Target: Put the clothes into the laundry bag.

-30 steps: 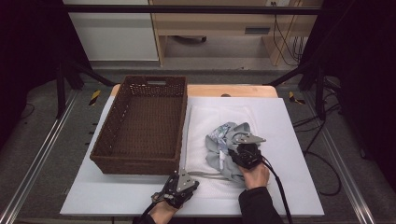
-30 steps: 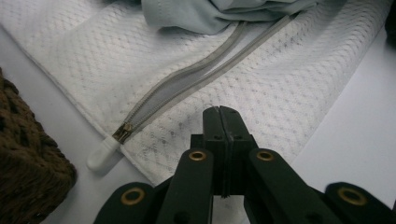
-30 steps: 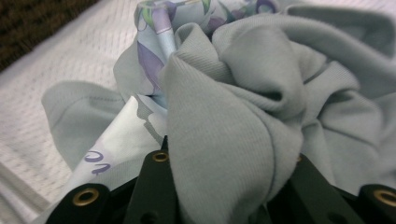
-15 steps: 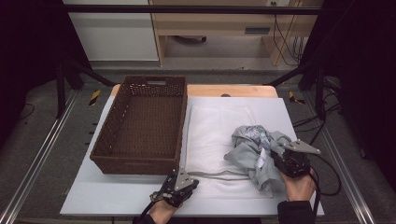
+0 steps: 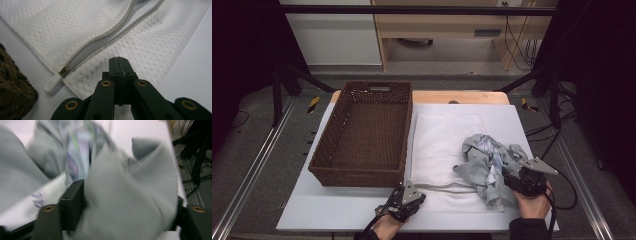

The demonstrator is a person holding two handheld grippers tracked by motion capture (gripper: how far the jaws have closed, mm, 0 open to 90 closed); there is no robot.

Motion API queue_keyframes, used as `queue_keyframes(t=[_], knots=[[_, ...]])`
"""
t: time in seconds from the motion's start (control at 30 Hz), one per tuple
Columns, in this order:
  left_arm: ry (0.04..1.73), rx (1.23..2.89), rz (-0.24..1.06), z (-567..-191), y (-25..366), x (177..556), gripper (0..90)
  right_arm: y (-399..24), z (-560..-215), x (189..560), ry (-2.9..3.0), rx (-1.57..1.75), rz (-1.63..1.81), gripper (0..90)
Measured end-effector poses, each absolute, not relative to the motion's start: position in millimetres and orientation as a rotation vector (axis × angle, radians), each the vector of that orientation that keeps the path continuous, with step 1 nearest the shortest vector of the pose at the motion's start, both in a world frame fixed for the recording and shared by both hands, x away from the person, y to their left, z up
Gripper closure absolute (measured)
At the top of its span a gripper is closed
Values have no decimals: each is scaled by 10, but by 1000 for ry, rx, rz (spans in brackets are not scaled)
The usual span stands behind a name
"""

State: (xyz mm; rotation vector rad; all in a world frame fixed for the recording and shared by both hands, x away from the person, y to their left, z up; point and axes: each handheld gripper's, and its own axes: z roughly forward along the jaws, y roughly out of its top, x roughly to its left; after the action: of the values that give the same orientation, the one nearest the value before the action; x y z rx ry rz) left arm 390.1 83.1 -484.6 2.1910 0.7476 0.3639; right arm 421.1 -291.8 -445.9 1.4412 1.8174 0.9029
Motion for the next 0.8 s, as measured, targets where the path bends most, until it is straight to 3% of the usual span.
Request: queue_keyframes(t=[0.2,0.3,0.5,0.6,0.63,0.67,0.7,0.77,0.8], knots=[[745,2194,367,-4847,826,3892,897,-2747,-4016,4018,1805,1314,1117,179],[745,2197,371,-4845,819,3891,897,-2599,-4019,4078,1885,1314,1149,148],[749,2194,354,-4845,829,3907,897,-2308,-4512,4492,2030,1402,974,173],[753,2190,352,-4848,828,3909,897,-2333,-4788,4580,2076,1446,916,309],[748,2193,357,-4847,824,3908,897,-2333,-4788,4580,2076,1446,916,309],[747,2194,358,-4846,822,3909,897,-2363,-4777,4562,2061,1450,914,483],[747,2194,358,-4846,822,3909,897,-2363,-4777,4562,2061,1450,914,483],[745,2194,358,-4845,822,3912,897,-2458,-4738,4532,2037,1452,955,768],[751,2189,355,-4848,818,3917,897,-2498,-4697,4511,2005,1461,946,787]])
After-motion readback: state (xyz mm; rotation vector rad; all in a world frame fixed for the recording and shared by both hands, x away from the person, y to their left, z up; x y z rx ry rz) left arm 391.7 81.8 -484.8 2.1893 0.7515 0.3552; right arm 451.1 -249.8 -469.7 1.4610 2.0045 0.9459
